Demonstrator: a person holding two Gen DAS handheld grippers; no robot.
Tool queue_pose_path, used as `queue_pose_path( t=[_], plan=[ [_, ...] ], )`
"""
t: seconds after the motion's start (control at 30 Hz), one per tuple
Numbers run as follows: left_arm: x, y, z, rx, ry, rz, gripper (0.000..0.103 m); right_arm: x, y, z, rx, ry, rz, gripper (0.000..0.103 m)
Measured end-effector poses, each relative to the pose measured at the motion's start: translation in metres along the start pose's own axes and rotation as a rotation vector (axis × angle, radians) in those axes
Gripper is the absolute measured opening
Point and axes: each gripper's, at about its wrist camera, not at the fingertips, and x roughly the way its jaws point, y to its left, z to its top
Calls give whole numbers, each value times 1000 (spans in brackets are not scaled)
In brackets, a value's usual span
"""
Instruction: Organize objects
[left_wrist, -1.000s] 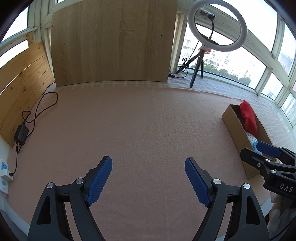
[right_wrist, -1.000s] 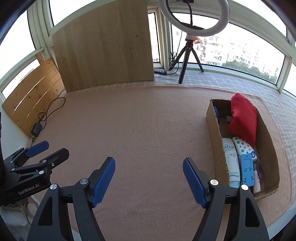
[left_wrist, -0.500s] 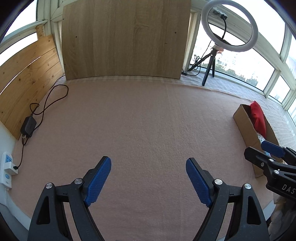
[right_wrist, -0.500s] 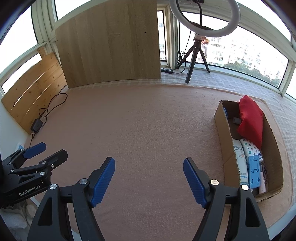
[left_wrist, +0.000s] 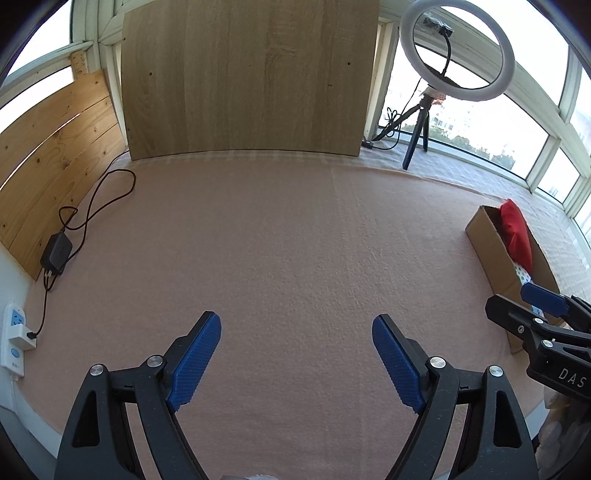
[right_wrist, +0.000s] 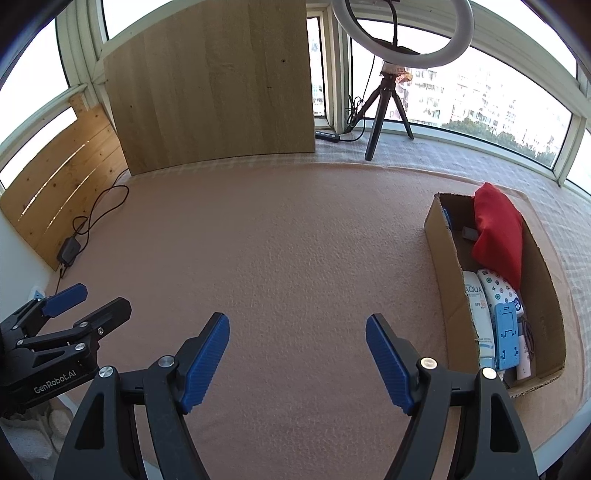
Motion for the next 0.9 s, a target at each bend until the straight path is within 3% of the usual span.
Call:
queue_pose_path(
  t=[0.9],
  plan=[
    [-3,-6,-1,11,-4,2,87,-2,-3,-2,16,7,-6,73]
  ],
)
